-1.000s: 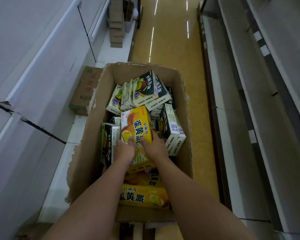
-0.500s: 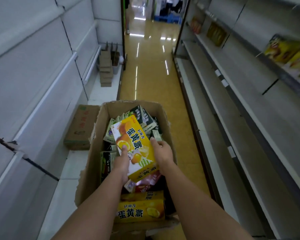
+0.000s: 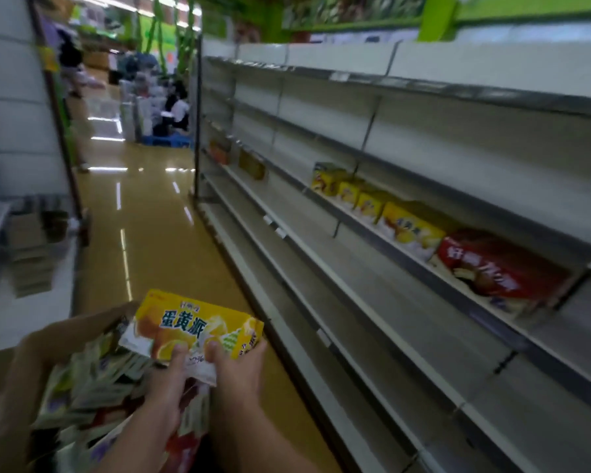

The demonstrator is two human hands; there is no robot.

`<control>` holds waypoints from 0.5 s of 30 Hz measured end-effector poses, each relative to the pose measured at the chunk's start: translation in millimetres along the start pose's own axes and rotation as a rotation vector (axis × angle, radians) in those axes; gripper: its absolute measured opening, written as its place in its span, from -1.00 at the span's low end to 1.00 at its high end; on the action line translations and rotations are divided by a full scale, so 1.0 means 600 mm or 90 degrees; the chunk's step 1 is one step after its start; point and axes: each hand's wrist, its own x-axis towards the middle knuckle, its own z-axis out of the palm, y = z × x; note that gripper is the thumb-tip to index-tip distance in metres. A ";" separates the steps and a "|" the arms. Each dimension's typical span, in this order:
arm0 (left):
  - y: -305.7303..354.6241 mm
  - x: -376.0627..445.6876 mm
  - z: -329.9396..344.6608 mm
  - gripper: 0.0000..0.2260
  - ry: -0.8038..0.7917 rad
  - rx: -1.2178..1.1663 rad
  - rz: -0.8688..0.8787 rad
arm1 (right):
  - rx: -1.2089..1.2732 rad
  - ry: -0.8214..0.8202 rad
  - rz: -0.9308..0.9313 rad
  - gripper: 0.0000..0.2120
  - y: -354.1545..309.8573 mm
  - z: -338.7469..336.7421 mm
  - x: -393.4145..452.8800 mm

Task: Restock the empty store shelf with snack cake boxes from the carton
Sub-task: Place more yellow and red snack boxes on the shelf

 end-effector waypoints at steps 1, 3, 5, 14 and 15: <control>-0.018 0.059 -0.008 -0.22 0.016 0.042 0.028 | -0.015 0.028 0.009 -0.12 -0.010 -0.028 0.002; -0.040 0.143 -0.014 0.02 0.026 0.060 0.066 | -0.010 0.060 0.010 -0.20 -0.019 -0.087 0.017; -0.019 0.139 0.014 0.13 0.120 0.113 0.119 | 0.056 0.052 -0.010 -0.31 -0.024 -0.145 0.023; 0.121 -0.241 0.202 -0.85 -0.047 0.163 0.261 | 0.177 -0.002 -0.031 -0.41 -0.015 -0.334 0.041; 0.117 -0.255 0.225 -0.85 -0.048 0.165 0.264 | 0.190 -0.012 -0.029 -0.35 -0.010 -0.356 0.043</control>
